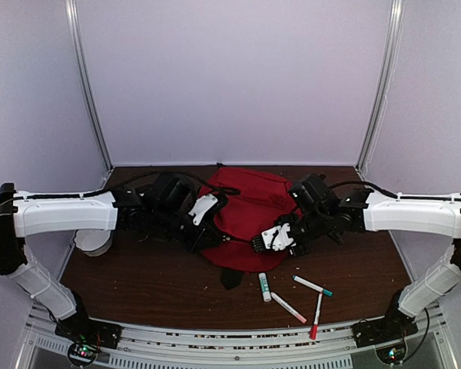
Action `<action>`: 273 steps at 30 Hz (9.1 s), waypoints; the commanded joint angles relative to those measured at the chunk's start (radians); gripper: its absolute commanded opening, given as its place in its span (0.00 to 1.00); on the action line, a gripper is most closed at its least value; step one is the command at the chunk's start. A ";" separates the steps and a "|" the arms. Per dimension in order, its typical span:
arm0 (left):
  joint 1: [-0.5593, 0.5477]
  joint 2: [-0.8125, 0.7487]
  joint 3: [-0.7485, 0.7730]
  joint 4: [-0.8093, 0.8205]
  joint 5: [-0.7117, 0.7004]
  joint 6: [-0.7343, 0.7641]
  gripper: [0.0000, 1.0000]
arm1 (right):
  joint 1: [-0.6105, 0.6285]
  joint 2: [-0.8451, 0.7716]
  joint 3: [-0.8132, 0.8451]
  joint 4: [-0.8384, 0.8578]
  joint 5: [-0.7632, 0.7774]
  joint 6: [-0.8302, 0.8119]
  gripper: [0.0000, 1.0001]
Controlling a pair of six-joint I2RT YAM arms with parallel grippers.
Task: Pack the student bag
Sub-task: Zip the largest pocket of the bag in the student bag, then hold the largest pocket of the student bag, then zip the largest pocket of the bag in the student bag, then adjust the student bag at the center of the board, then pick up the lower front pocket of the student bag, then pass from the right arm to the left
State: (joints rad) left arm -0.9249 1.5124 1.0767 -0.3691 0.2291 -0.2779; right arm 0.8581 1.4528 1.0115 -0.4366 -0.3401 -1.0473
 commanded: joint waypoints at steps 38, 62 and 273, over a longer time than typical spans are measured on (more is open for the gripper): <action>0.028 -0.010 -0.093 0.258 0.141 -0.082 0.00 | 0.047 0.239 0.313 -0.021 -0.117 0.471 0.42; 0.072 -0.005 -0.045 0.013 0.034 -0.013 0.00 | 0.112 0.142 0.210 -0.155 -0.051 0.347 0.00; 0.065 0.156 0.250 0.132 -0.192 0.340 0.00 | 0.062 0.097 0.323 -0.074 0.018 0.451 0.36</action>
State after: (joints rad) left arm -0.8894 1.6768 1.2861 -0.2581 -0.0505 0.1009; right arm 0.8871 1.4784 1.2812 -0.5316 -0.4595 -0.5560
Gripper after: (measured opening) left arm 0.008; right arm 0.365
